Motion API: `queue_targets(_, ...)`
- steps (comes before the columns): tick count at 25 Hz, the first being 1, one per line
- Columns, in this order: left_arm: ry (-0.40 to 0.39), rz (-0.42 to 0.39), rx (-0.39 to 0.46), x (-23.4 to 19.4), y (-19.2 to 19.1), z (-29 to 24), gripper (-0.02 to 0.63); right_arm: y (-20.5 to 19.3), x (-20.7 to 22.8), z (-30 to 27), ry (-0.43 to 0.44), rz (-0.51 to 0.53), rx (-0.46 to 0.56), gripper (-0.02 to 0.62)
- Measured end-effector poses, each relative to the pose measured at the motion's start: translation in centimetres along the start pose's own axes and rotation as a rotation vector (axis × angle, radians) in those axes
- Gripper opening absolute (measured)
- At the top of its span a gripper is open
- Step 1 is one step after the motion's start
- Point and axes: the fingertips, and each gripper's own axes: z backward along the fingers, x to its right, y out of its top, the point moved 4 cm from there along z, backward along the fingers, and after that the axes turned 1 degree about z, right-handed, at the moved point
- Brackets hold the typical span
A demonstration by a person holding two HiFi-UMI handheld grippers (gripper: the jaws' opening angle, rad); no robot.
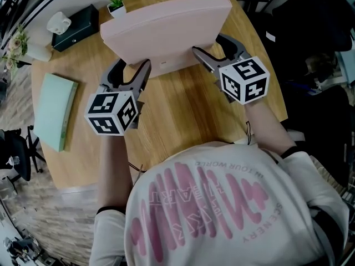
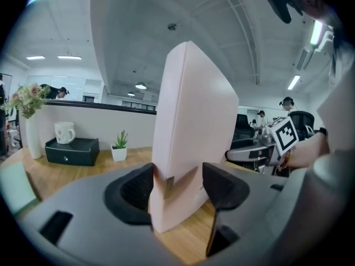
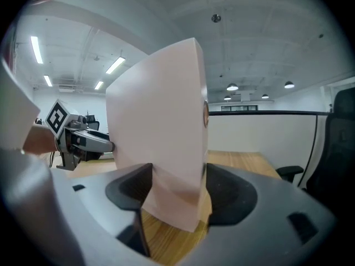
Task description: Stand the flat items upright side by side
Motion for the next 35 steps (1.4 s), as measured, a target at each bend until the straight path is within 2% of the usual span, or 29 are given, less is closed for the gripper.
queue_targets(10,-0.019,0.010,-0.021,-0.29,-0.23,-0.20,0.273,0.43,0.23,-0.09,0.024,-0.023,-0.009,0.293)
queue_targets(35,-0.060,0.017,-0.051,-0.49,-0.43,0.44,0.266,0.39,0.35,0.18,-0.013,-0.045,-0.028,0.308)
